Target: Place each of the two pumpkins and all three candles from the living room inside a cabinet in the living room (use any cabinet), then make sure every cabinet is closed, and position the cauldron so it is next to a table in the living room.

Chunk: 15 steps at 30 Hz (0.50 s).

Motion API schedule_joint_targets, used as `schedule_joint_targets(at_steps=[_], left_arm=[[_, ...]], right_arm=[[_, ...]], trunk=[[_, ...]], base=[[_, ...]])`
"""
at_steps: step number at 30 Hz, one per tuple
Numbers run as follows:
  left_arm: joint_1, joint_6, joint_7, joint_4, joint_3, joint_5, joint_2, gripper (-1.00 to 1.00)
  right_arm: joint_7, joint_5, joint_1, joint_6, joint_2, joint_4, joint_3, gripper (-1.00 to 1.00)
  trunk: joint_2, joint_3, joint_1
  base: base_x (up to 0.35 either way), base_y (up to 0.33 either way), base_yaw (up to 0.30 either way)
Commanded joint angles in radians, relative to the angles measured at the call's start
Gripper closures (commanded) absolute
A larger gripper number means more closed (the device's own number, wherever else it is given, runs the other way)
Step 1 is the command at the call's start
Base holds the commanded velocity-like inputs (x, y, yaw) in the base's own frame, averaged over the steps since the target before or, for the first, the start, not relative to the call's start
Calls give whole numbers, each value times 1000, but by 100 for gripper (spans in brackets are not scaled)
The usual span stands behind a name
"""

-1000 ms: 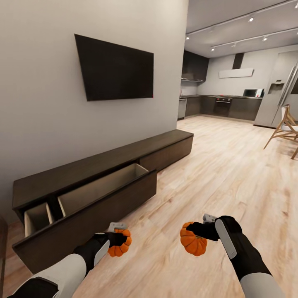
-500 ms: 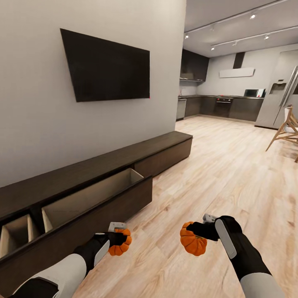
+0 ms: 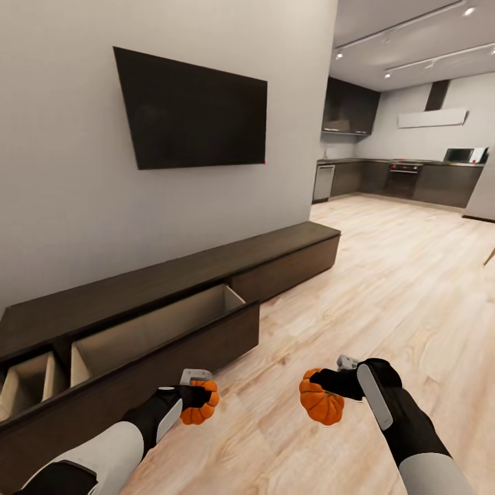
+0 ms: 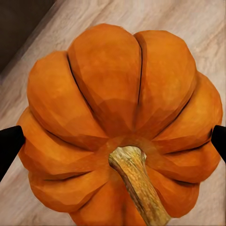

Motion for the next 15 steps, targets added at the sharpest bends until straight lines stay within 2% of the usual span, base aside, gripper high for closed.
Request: schedule_joint_targets(at_steps=[1,10,15], left_arm=[[-1,5,1,-1,-7,10,0,100],[-1,5,1,-1,-7,10,0,100],[-1,5,1,-1,-7,10,0,100]], right_arm=[[-7,-16,0,3,0,-1,0,100],[-7,-14,0,3,0,-1,0,100],[-7,-14,0,3,0,-1,0,100]], trunk=[[0,-1,0],[0,-1,0],[0,-1,0]], base=[[183,-269,290],[164,-274,291],[136,-193,292]])
